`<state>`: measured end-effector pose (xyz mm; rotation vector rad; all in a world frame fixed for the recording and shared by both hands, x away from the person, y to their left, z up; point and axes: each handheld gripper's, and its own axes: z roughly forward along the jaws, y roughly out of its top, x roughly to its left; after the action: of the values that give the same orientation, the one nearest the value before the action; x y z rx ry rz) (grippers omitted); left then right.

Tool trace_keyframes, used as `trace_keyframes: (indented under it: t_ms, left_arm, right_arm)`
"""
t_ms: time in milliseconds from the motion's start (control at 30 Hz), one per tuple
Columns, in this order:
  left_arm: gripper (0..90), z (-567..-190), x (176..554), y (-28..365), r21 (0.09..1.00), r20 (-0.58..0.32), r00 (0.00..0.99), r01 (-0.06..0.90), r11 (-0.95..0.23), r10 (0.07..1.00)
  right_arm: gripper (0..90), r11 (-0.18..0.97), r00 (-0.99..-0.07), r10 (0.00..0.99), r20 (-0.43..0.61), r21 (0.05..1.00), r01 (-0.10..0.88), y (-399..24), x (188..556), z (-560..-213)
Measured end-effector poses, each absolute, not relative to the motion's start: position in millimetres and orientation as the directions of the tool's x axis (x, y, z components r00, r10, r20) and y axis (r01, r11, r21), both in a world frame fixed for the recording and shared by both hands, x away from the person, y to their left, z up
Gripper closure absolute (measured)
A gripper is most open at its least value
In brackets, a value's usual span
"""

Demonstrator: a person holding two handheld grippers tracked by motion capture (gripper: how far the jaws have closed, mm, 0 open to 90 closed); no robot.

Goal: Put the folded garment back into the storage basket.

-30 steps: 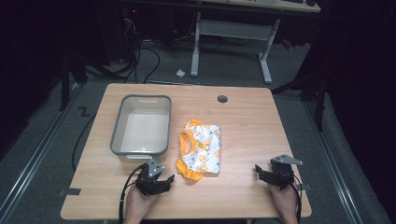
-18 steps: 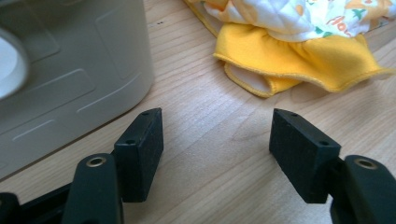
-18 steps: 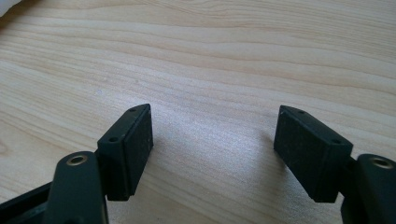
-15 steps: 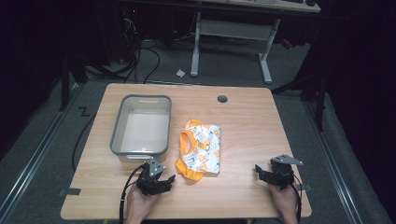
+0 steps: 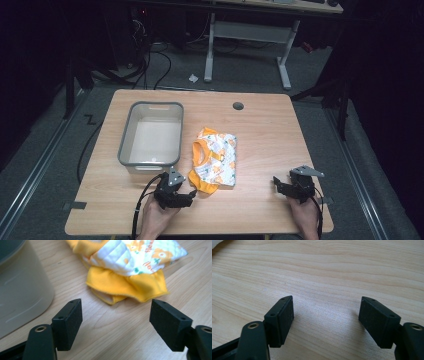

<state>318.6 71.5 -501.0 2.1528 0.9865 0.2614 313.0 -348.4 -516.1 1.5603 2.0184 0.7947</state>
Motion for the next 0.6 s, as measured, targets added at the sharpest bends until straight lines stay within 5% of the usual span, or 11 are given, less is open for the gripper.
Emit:
trace_keyframes:
  t_ms: [600]
  left_arm:
    - [24.6, -483.2, 329.1, 40.5, 0.704, -0.091, 0.693, 0.552, -0.446, 0.715]
  right_arm:
    - [28.6, 0.188, -0.247, 0.969, -0.013, 0.689, 0.700, -348.4, 313.0, -516.1]
